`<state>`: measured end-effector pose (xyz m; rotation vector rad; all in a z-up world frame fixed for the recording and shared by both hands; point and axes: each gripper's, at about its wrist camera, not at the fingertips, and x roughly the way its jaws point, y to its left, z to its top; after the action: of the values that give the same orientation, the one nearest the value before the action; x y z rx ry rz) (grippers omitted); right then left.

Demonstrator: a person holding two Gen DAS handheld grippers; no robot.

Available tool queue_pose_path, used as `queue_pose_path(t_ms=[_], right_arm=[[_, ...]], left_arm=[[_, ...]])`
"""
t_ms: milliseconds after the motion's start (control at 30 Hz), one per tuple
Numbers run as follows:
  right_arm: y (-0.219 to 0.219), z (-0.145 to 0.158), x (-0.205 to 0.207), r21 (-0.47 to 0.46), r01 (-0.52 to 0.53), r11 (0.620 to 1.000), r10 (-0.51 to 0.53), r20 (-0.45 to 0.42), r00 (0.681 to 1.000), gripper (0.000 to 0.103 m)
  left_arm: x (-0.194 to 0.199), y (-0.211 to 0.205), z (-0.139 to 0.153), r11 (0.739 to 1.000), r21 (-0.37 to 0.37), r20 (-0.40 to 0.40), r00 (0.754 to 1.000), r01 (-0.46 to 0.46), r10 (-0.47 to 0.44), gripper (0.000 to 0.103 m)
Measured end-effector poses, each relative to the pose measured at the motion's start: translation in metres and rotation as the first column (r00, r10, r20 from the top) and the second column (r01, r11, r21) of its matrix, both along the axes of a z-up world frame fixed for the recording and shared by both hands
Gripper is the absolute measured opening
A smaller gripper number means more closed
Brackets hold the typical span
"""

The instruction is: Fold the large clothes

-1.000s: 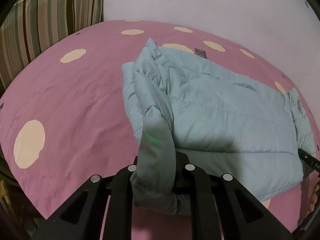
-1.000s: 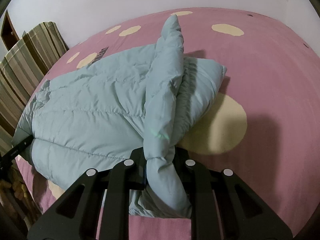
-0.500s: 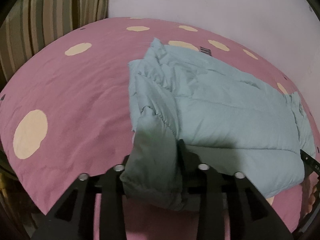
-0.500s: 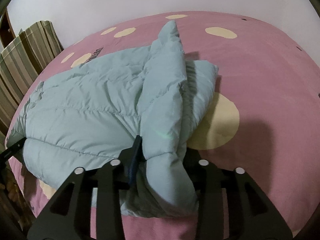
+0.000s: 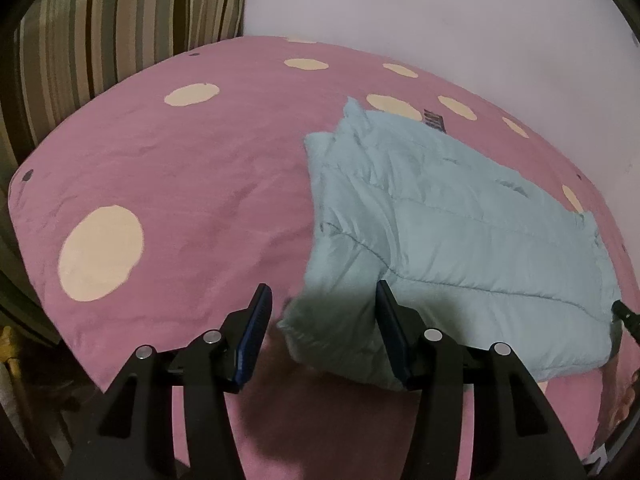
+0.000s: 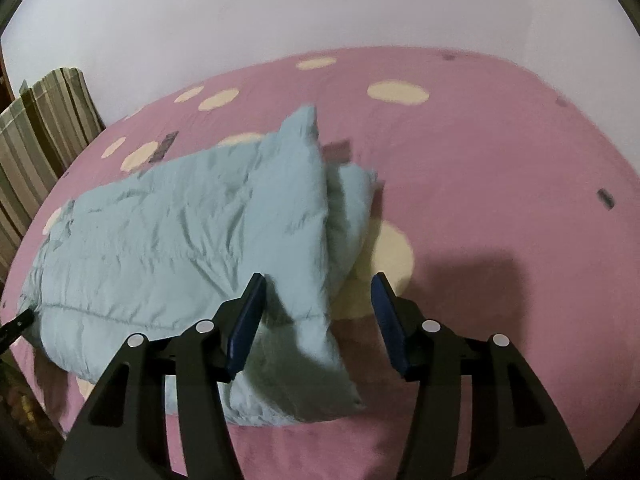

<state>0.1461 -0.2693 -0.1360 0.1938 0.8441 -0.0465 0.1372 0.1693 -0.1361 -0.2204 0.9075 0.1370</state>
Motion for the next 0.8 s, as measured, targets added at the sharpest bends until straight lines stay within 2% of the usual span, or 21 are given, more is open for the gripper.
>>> queue_pose_path(t_ms=[100,200,367,500,800], right_arm=[[0.007,0.021,-0.004,-0.025,-0.007,1.0,0.009,0.05,0.999,0.053],[0.026,0.035,-0.001,-0.01,-0.065,0.998,0.066,0.067,0.996,0.053],[0.07,0.033,0.016,0.01,-0.184,0.983,0.184,0.035,0.982,0.053],[0.107,0.033,0.031,-0.007,-0.251,0.968,0.252,0.021,0.968,0.053],[0.16,0.028,0.062,-0.028,-0.31,0.95,0.31,-0.015,0.951,0.053]], left_arm=[[-0.003,0.003,0.012,1.0,0.011,0.018,1.0,0.008,-0.008,0.053],[0.001,0.005,0.022,1.0,0.019,0.029,0.999,0.019,-0.019,0.061],[0.02,0.005,0.03,0.998,0.029,0.015,0.998,0.061,-0.061,0.061],[0.039,0.002,0.033,0.994,0.06,0.009,0.996,0.092,-0.092,0.061],[0.06,0.006,0.023,0.995,0.05,-0.006,0.996,0.084,-0.083,0.061]])
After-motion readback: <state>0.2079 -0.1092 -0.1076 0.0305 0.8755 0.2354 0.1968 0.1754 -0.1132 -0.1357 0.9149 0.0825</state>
